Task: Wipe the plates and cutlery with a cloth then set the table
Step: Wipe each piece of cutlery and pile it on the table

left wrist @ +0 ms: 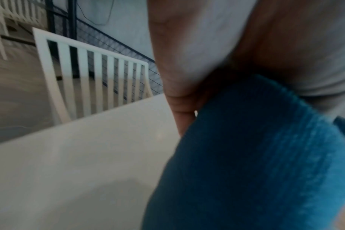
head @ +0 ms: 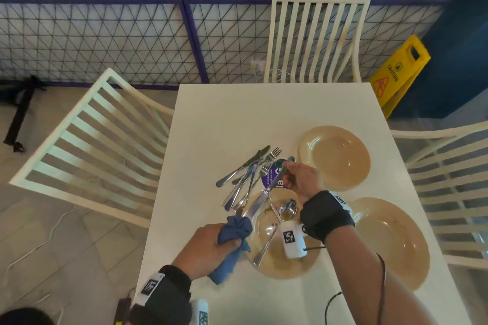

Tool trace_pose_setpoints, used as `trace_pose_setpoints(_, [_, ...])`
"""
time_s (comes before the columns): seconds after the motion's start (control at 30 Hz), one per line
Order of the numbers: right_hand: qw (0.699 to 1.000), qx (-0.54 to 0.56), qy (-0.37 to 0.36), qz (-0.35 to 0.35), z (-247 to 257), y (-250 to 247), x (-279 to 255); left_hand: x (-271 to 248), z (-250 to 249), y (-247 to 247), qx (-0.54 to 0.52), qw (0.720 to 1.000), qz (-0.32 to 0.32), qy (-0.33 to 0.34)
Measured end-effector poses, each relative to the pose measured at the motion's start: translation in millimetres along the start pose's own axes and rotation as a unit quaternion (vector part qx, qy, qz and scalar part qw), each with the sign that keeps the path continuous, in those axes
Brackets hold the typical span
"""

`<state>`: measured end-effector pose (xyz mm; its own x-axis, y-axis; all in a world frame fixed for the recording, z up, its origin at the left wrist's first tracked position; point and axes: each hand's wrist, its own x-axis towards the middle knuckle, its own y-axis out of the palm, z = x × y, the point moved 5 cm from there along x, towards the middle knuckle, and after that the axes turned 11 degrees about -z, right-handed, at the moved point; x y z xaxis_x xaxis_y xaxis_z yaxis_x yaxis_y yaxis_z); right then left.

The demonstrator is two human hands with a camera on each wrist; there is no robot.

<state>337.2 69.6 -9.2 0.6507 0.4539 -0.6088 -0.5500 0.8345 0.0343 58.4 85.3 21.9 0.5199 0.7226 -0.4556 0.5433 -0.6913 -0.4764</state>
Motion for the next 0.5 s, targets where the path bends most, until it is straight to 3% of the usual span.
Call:
trace_pose_setpoints(0.13, [0.997, -0.046, 0.025, -0.065, -19, 14, 37, -4, 61, -43, -0.012, 0.997, -0.037, -0.073])
trace_pose_setpoints(0.27, [0.992, -0.111, 0.035, -0.056, -26, 30, 57, -7, 109, -66, -0.050, 0.991, -0.058, -0.111])
trace_pose_setpoints(0.5, [0.967, -0.243, 0.053, -0.062, -33, 41, 78, -11, 114, -64, -0.090, 0.985, -0.050, -0.142])
